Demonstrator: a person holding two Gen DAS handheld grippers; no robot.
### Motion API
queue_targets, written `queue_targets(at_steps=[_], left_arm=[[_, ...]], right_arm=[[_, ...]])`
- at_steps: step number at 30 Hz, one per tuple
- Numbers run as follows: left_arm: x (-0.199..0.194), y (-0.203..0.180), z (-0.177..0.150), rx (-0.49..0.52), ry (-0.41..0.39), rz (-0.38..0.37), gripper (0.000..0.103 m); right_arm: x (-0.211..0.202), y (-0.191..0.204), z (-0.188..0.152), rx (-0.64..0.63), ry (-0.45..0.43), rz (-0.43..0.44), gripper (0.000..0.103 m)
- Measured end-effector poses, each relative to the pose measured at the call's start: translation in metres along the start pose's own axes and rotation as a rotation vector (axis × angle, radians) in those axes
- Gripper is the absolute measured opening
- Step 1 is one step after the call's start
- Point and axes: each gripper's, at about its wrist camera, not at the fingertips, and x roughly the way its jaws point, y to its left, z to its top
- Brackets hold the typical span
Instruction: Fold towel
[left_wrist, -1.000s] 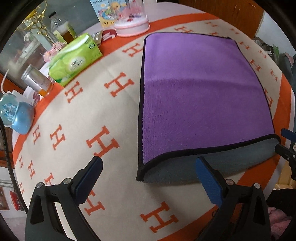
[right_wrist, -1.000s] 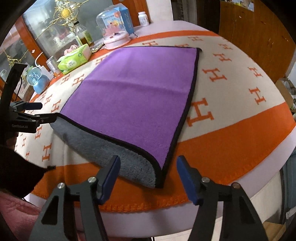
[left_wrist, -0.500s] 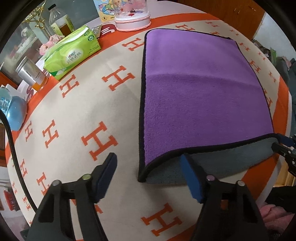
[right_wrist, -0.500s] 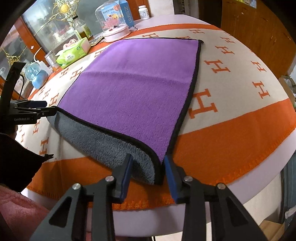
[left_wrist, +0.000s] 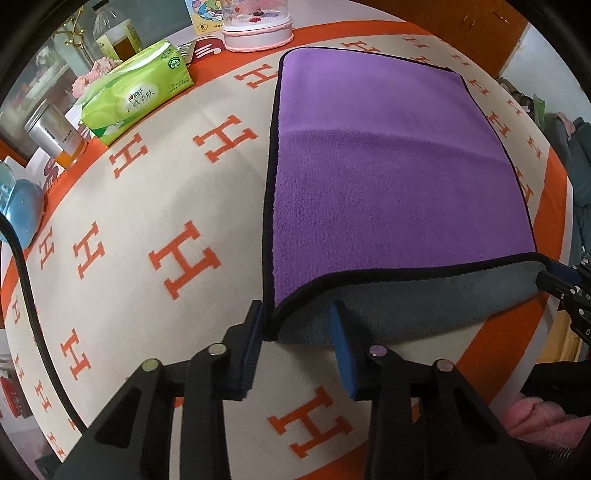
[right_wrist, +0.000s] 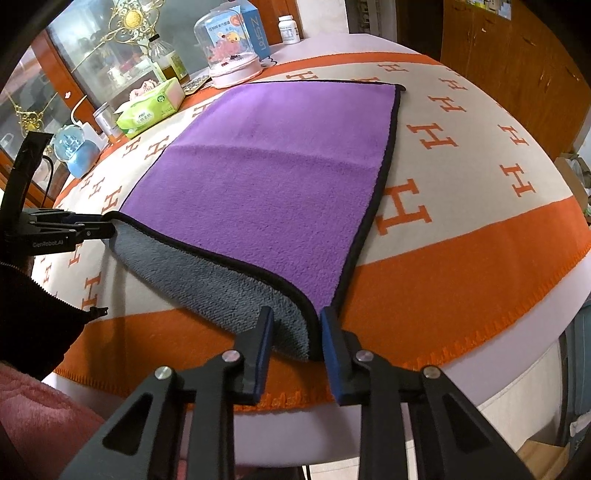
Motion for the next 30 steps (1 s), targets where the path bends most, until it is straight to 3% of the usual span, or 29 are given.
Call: queue_targets(at_steps=[6, 15, 30], left_arm=[[-0.004, 0.006, -0.003, -0.011, -0.011, -0.003, 0.013], [-0.007, 0.01, -0.004, 0.005, -0.016, -0.008, 0.008], [-0.013, 0.003, -0.001, -0.012, -0.031, 0.02, 0.005]], right_arm=[[-0.001, 0.001, -0.001, -0.003, -0.004, -0.005, 0.02], [-0.001, 0.0, 0.001, -0.005, -0.003, -0.021, 0.007], [-0.004, 0.0, 0.001, -0.012, -0.017, -0.019, 0.005]])
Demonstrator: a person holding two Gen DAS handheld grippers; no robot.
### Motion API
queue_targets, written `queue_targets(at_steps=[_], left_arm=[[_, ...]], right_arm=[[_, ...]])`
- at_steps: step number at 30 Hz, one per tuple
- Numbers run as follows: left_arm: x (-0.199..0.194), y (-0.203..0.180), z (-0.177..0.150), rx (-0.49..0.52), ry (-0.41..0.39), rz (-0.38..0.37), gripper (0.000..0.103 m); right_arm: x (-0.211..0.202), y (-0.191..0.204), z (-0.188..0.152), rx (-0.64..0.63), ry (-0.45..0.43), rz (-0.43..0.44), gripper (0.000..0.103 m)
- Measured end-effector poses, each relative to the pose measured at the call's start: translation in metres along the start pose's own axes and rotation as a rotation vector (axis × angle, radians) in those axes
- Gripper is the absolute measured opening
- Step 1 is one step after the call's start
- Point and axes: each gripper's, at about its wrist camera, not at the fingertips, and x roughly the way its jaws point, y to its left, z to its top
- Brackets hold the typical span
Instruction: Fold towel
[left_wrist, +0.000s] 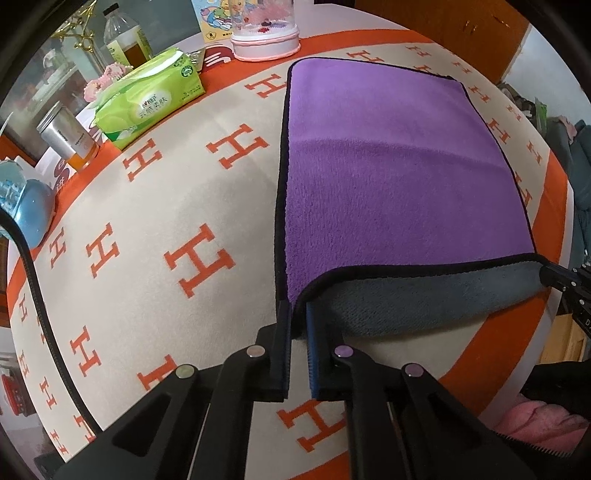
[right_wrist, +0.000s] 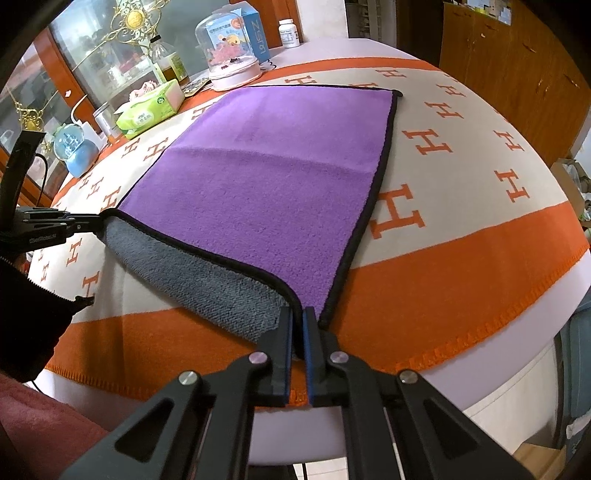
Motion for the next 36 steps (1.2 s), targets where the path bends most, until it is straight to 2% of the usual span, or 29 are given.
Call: queue_targets(at_steps=[7, 14, 27, 36], left_arm=[[-0.009, 0.0, 0.002, -0.003, -0.006, 0.012, 0.005], [-0.027, -0.002, 0.019, 0.007, -0.039, 0.021, 0.005], [-0.078, -0.005, 0.095, 0.076, -0.214, 0.054, 0.005], [-0.08, -0.003, 0.144, 0.061, -0.287, 0.061, 0.005]], right_arm=[[-0.007, 0.0, 0.009, -0.035, 0.0, 0.003, 0.004], [-0.026, -0.003, 0.029, -0.065, -0.054, 0.004, 0.004], [-0.059, -0.021, 0.096, -0.089, -0.215, -0.03, 0.005], [-0.067, -0.038, 0.143, -0.089, -0.327, -0.066, 0.005]])
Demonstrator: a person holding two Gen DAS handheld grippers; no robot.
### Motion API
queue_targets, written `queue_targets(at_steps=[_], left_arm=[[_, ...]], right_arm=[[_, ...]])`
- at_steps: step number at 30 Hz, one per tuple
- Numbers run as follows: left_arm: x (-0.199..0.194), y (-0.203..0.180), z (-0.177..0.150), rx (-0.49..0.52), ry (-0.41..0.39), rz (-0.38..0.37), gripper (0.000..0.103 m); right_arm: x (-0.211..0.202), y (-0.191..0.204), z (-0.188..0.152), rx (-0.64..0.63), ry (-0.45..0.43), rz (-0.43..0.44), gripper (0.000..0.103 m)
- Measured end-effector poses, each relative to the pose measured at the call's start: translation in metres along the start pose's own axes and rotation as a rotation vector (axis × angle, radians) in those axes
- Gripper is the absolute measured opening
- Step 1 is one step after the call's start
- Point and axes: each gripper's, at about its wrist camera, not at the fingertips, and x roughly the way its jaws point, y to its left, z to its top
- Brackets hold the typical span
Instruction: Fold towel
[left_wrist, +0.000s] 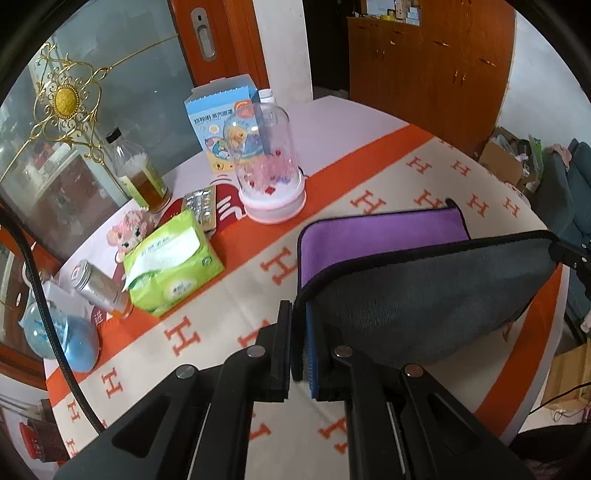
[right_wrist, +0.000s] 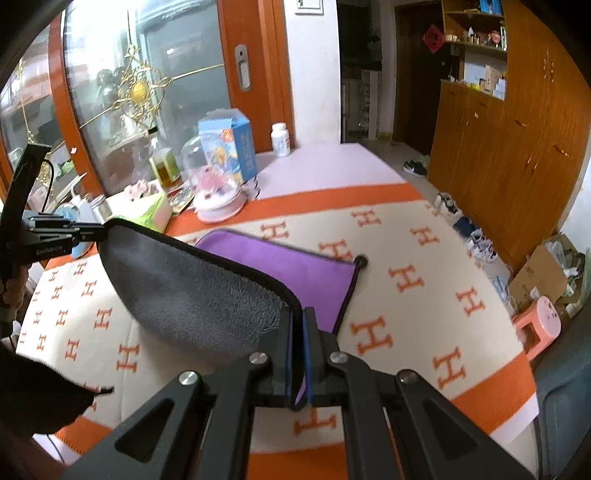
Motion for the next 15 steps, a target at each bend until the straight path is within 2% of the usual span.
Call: queue_targets(at_steps=[8, 15], left_arm=[[0.036, -0.002, 0.021, -0.047, -0.061, 0.008, 0.005], [0.075, 0.0, 0.054, -0.05, -0.085, 0.023, 0.005]], right_arm=[[0.025, -0.007, 0.019, -0.016, -0.074, -0.086, 0.005], [0.061, -0.011, 0.025, -0.055, -0.109, -0.159, 0.005]])
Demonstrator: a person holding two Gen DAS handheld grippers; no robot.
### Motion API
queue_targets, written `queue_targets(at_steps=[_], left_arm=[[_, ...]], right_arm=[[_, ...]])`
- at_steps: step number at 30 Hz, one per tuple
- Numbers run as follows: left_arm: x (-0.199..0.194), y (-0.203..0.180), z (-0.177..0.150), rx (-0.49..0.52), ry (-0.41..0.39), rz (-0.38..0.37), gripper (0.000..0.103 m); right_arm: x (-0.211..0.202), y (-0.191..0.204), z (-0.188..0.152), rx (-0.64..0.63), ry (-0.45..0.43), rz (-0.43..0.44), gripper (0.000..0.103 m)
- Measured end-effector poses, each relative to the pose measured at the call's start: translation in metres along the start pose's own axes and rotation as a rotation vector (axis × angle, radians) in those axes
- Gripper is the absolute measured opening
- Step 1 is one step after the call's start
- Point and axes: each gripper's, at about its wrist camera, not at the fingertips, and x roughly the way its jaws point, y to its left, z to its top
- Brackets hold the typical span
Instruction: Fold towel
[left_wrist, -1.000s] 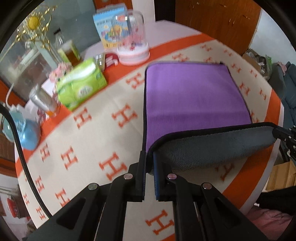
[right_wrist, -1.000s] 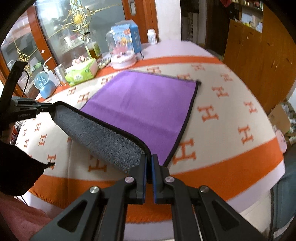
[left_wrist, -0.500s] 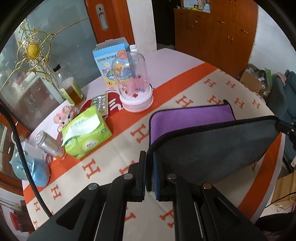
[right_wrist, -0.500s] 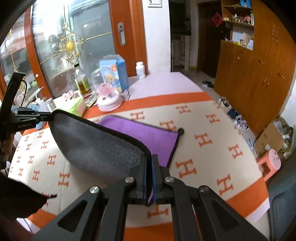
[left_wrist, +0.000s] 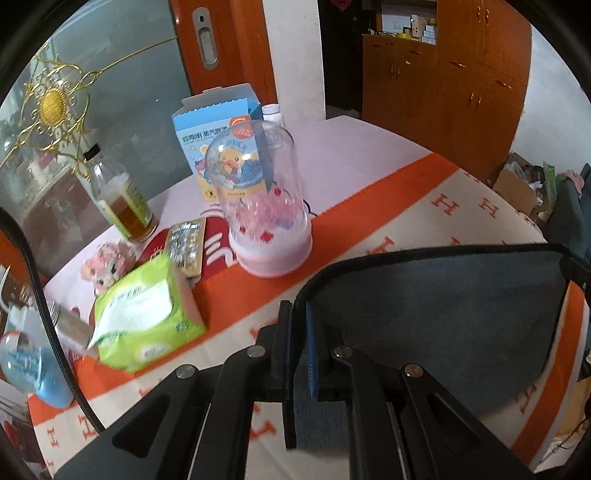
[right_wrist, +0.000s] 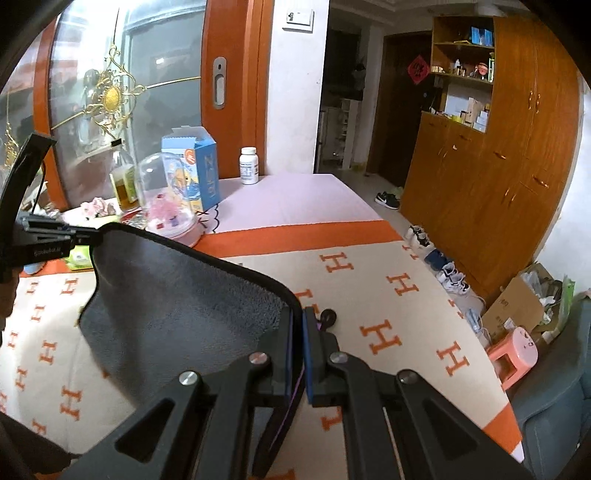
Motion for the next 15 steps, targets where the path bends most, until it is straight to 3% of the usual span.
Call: queue_targets(at_steps=[5, 11, 13, 15], left_arm=[[0.031, 0.0, 0.017, 0.008, 0.014, -0.001, 0.005], [0.064, -0.003, 0.012, -0.004, 0.078, -0.01, 0.007], [0.07, -0.004, 0.008, 0.001, 0.095, -0.014, 0.007], [0.075, -0.003, 0.006, -0.005, 0.109, -0.018, 0.02]], right_arm=[[0.024, -0.003, 0.001, 0.005, -0.008, -0.038, 0.005], [0.052, -0.005, 0.002, 0.01, 0.006, -0.066, 0.006], [0.058, -0.005, 0.003, 0.019, 0.016, -0.075, 0.01], [0.064, -0.006, 0.003, 0.033, 0.027, -0.085, 0.023]])
